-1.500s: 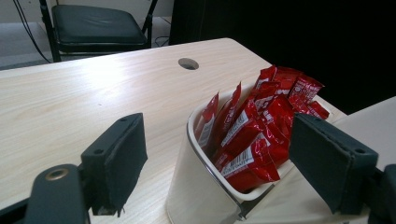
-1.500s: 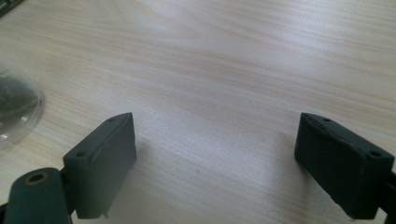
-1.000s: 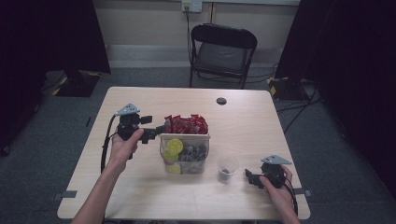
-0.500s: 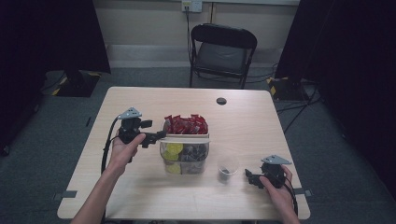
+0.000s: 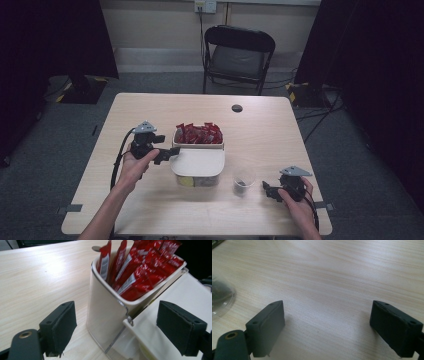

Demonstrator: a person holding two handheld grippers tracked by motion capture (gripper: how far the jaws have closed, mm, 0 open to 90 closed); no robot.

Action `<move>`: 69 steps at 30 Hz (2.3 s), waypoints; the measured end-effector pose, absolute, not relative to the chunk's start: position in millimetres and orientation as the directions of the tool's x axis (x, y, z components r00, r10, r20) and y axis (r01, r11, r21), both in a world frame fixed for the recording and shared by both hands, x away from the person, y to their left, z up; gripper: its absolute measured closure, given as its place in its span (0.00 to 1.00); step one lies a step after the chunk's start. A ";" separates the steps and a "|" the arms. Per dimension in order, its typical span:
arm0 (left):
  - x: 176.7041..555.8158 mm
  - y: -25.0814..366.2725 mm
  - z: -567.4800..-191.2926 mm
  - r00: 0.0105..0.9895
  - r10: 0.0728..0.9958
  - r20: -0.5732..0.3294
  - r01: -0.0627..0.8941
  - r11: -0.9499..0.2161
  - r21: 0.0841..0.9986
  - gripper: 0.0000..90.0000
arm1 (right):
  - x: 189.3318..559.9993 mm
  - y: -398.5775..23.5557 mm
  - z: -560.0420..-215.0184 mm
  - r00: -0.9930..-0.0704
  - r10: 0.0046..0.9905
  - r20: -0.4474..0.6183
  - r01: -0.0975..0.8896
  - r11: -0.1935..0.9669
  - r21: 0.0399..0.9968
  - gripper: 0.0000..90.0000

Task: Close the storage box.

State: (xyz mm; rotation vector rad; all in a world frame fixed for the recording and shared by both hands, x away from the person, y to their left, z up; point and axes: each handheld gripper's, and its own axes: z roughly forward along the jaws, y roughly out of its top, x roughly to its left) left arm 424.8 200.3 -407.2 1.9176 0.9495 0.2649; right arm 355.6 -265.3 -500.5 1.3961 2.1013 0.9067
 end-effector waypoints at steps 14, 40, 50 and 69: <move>417.6 205.1 -407.5 0.682 0.708 -0.184 0.501 -0.268 0.823 0.17 | 355.7 -265.4 -500.5 -0.382 0.924 -0.015 0.623 0.270 0.734 0.13; 393.9 269.9 -423.3 0.586 0.794 -0.160 0.533 -0.230 0.814 0.17 | 355.9 -265.5 -500.5 -0.384 0.923 -0.015 0.622 0.271 0.734 0.13; 378.7 289.9 -439.3 0.557 0.823 -0.110 0.553 -0.268 0.789 0.17 | 355.9 -265.5 -500.5 -0.385 0.923 -0.016 0.622 0.272 0.734 0.13; 366.1 295.8 -494.3 0.492 0.870 -0.044 0.646 -0.330 0.688 0.18 | 356.0 -265.7 -500.4 -0.387 0.922 -0.017 0.621 0.274 0.734 0.13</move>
